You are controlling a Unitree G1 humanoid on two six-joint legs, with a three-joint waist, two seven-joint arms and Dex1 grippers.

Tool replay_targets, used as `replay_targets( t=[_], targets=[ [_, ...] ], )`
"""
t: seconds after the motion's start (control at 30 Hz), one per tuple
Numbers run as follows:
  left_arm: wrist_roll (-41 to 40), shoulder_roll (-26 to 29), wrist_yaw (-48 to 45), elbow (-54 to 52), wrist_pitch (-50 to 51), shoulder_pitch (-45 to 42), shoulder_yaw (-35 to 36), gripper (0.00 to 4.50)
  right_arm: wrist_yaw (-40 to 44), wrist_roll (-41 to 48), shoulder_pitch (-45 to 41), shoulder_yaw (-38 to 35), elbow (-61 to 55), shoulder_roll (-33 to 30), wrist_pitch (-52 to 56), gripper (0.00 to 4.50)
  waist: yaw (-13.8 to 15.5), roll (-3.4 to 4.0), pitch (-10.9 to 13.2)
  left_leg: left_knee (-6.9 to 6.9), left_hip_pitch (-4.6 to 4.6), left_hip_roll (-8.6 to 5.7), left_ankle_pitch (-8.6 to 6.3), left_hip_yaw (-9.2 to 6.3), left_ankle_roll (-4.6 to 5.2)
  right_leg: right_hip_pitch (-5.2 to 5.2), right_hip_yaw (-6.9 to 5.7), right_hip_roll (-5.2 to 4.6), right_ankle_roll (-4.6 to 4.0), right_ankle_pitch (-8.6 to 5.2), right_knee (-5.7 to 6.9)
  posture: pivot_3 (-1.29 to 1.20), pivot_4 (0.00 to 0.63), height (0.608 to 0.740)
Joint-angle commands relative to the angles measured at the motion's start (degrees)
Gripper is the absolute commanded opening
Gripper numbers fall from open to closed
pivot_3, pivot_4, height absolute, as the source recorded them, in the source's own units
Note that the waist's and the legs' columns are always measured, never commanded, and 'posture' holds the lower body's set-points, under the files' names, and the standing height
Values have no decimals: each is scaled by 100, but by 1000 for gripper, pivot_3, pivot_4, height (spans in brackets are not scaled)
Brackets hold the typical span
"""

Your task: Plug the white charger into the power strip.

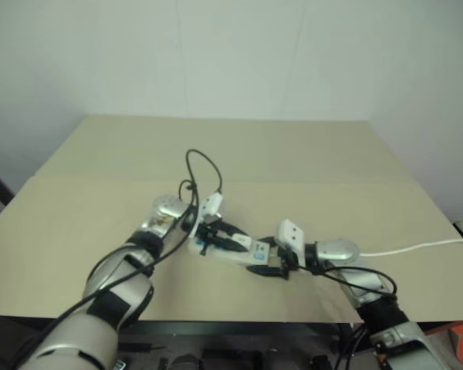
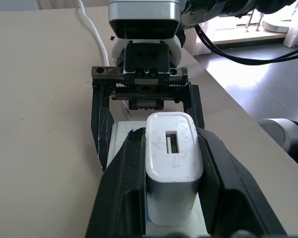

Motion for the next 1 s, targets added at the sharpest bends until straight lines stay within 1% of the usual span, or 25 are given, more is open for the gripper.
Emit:
replay_targets(
  t=[0.03,0.07,0.1,0.2,0.33,0.37,0.47,0.6,0.67,0.7,0.87,0.93,1.0],
  targets=[
    [675,220,-8,793,143,311,194,1366,144,7,-15,18,-65,-87,-54,3414,1,4,-3,0,2,0,0,0,0,1,0,0,3,-2,0,0,150,740],
    [656,184,-8,804,151,301,360,1730,140,4,-24,21,-47,-80,-67,3414,-3,5,-4,0,3,0,0,0,0,2,0,0,4,-2,0,0,150,740],
    [661,157,-8,811,161,289,502,1990,139,2,-36,25,-29,-73,-73,3414,-28,8,-5,0,4,0,0,1,0,1,1,0,5,-3,3,0,150,740],
    [819,116,-8,832,175,264,786,2980,140,0,-76,34,33,-62,-100,3414,-27,8,-5,-2,-4,3,0,0,0,-10,2,5,0,-2,1,0,150,740],
    [924,175,-8,731,189,240,995,4265,156,-16,-155,25,182,-58,-172,3414,-32,8,-5,-2,-8,2,-1,2,1,-12,3,3,0,-2,0,0,150,740],
    [931,194,-8,701,206,235,1021,4476,159,-19,-169,24,212,-57,-189,3414,-33,8,-5,-2,-7,3,-1,2,1,-12,3,3,0,-2,1,0,150,740],
    [798,308,-8,545,280,224,1085,4476,168,-27,-202,27,279,-56,-241,3414,-37,8,-4,-2,-9,4,-1,2,1,-14,3,5,0,-2,1,0,150,740],
    [331,757,-8,20,527,220,1135,4476,-44,-65,-256,-110,353,-53,-449,3414,-52,7,7,-2,-22,4,-1,1,1,-26,3,4,0,-1,1,0,150,740],
    [129,1015,-8,-196,598,261,1191,4500,51,-7,-246,-182,281,-183,-502,4135,-43,4,21,-2,-28,7,-1,0,1,-32,2,6,-8,3,2,0,150,740],
    [51,1103,-8,-269,629,280,1196,4500,114,25,-239,-203,252,-238,-513,4411,-35,4,30,-2,-31,7,-1,0,1,-34,0,6,-8,3,1,0,150,740],
    [-508,2021,-8,-899,954,594,1297,4500,442,442,-18,-658,-421,-877,-315,4463,-18,5,59,-2,-53,5,-2,1,3,-49,-2,-2,-25,14,-5,0,150,740],
    [-639,2392,-8,-1168,1015,810,1316,4500,563,622,204,-891,-812,-1226,-218,4463,-17,5,61,-2,-55,6,-6,1,9,-51,-3,-2,-23,13,-7,0,150,740],
    [-787,2855,-8,-1518,1073,1134,1322,4500,804,945,602,-1265,-1353,-1735,6,4463,-9,6,62,-3,-55,8,-10,2,14,-51,-5,-2,-22,10,-10,0,150,740]
  ],
)
